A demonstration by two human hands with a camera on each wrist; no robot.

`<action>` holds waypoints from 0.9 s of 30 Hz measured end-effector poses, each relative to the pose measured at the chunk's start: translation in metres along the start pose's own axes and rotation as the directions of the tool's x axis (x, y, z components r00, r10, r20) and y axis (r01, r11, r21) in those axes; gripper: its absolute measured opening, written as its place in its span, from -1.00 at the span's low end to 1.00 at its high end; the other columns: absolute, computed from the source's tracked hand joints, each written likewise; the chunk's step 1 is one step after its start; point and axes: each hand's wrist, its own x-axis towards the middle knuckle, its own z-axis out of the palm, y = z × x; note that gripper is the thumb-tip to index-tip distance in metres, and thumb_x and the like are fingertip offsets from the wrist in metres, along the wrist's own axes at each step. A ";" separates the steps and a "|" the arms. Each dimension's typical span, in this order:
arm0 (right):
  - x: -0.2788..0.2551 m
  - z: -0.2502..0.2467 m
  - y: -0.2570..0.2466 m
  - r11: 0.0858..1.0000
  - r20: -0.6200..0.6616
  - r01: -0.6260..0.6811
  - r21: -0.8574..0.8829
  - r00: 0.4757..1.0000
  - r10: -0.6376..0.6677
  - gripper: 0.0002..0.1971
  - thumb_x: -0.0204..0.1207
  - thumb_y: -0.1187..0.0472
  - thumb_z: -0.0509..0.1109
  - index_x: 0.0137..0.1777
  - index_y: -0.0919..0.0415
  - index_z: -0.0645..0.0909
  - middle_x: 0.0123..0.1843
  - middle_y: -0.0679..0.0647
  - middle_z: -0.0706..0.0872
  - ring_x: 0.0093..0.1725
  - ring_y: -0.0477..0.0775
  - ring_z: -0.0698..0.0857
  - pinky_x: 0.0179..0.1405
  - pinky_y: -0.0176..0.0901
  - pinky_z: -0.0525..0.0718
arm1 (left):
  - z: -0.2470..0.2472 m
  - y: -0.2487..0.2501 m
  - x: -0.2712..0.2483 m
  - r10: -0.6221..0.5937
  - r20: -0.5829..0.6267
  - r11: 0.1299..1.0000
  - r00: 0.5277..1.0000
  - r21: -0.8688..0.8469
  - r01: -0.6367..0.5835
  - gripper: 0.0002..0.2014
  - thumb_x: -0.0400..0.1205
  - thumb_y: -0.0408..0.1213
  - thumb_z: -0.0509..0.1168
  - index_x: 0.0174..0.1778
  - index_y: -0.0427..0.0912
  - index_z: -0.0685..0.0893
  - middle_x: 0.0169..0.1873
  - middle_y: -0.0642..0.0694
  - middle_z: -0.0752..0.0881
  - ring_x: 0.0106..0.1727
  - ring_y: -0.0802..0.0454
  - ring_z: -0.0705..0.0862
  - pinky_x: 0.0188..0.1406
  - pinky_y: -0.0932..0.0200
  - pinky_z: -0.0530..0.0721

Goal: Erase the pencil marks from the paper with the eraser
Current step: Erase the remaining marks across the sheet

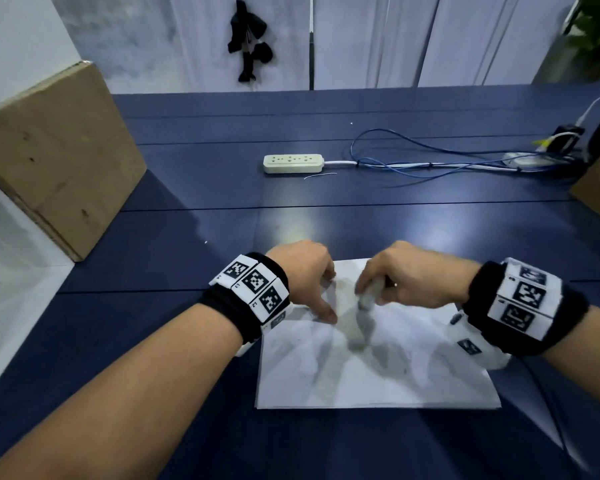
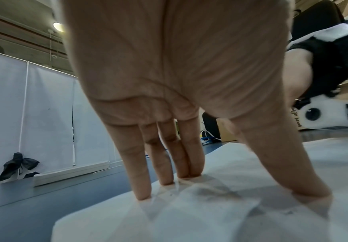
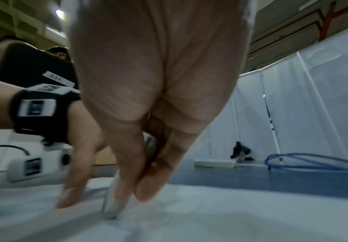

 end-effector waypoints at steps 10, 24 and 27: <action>0.000 0.001 0.013 0.988 -0.039 0.042 -0.150 0.998 -0.048 -0.72 0.58 0.10 0.40 0.26 0.04 0.73 0.12 0.02 0.70 0.03 0.08 0.66 -0.07 -0.29 0.47 | 0.000 -0.002 0.001 0.015 -0.003 1.000 1.000 0.013 -0.015 -0.30 0.15 0.37 0.55 0.07 -0.03 0.75 -0.02 0.08 0.69 -0.04 0.00 0.69 -0.21 0.14 0.69; -0.005 0.008 0.002 0.968 0.111 0.174 -0.181 0.982 -0.155 -0.39 0.44 -0.27 0.01 0.01 0.12 0.75 -0.12 0.06 0.71 -0.15 0.12 0.64 -0.19 -0.06 0.58 | 0.002 -0.004 0.002 0.026 -0.026 0.999 0.999 0.044 -0.025 -0.27 0.12 0.43 0.49 -0.01 -0.07 0.74 -0.08 0.04 0.70 -0.06 0.00 0.67 -0.29 0.12 0.69; 0.019 -0.004 0.015 0.965 0.020 0.085 -0.249 0.996 -0.083 -0.57 0.41 -0.14 0.15 -0.14 0.14 0.73 -0.22 0.16 0.73 -0.18 0.26 0.66 -0.16 0.10 0.65 | 0.000 -0.002 0.000 0.045 -0.022 0.998 0.999 0.043 -0.044 -0.32 0.18 0.39 0.52 0.05 -0.04 0.74 -0.02 0.08 0.65 -0.01 0.03 0.62 -0.27 0.14 0.63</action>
